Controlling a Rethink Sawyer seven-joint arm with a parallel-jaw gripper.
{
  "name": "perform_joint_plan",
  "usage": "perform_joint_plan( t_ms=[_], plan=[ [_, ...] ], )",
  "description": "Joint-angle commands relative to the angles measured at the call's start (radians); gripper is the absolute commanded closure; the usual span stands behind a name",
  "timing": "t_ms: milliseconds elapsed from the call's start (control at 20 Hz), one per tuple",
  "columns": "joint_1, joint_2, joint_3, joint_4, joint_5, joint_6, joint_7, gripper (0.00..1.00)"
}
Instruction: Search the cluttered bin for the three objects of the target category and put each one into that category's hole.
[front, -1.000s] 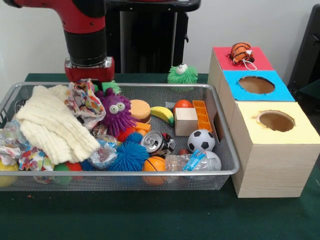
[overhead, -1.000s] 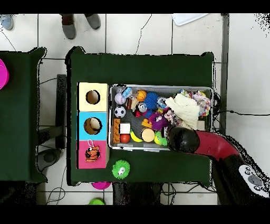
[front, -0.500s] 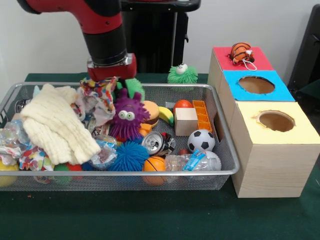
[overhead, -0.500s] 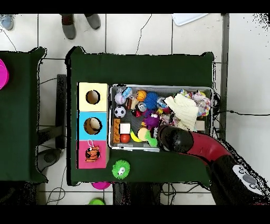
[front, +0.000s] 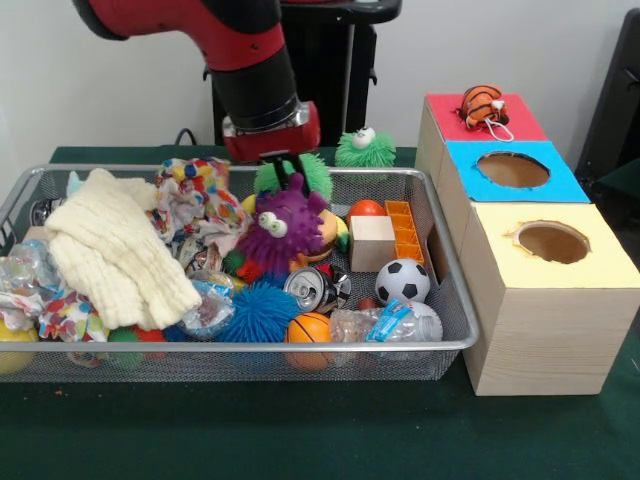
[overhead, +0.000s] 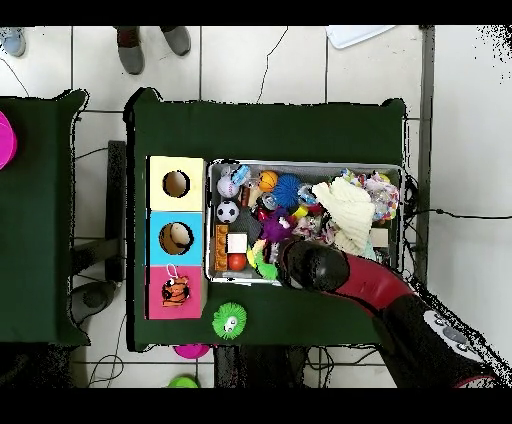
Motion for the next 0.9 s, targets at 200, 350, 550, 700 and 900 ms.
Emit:
perform_joint_plan(
  t_ms=[200, 350, 550, 700, 900],
  plan=[
    [0.016, 0.024, 0.127, 0.101, 0.124, -0.115, 0.226, 1.0],
    [0.01, 0.014, 0.138, 0.12, 0.14, -0.124, 0.222, 1.0],
    [0.001, 0.009, 0.162, 0.143, 0.164, -0.14, 0.224, 1.0],
    [0.004, 0.003, 0.178, 0.159, 0.183, -0.156, 0.23, 1.0],
    [0.006, -0.002, 0.187, 0.173, 0.195, -0.166, 0.229, 1.0]
  ],
)
